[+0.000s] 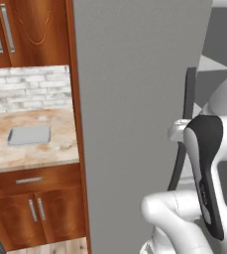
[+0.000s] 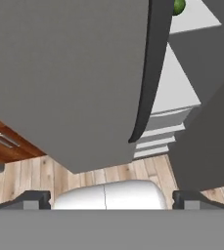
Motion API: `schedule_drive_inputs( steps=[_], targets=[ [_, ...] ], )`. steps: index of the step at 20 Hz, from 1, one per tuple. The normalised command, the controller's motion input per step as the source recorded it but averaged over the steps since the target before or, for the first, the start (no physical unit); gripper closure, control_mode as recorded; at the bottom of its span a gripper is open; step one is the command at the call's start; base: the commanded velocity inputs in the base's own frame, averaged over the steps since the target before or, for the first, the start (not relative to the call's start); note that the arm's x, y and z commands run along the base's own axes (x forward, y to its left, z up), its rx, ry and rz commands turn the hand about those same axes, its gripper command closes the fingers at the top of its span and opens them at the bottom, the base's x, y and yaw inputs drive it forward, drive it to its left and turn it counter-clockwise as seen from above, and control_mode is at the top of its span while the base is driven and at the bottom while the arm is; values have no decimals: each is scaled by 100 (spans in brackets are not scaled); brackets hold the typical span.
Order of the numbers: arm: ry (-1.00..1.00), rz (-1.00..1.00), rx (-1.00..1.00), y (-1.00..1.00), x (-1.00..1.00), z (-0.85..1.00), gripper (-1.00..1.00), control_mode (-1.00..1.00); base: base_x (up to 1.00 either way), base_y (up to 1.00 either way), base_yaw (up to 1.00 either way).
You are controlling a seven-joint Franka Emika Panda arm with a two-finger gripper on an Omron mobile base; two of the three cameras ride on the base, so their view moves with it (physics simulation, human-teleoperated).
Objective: Take the avocado and cucumber out of the freezer and place them in the tupperware container on the counter. Then put the tupperware containing the vegetables back in the freezer.
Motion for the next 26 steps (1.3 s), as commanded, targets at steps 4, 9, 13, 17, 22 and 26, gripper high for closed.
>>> schedule_drive_inputs(
  steps=[4,9,13,17,22,26],
  targets=[
    [0,0,0,0,0,0,-100,100,0,-24,-3],
    [0,0,0,0,0,0,-100,100,1,-50,-2],
    [0,0,0,0,0,0,-100,100,33,-42,0],
    [0,0,0,0,0,0,-100,100,69,-23,0],
    [0,0,0,0,0,0,-100,100,75,-27,0],
    [0,0,0,0,0,0,-100,100,31,-53,0]
  ],
)
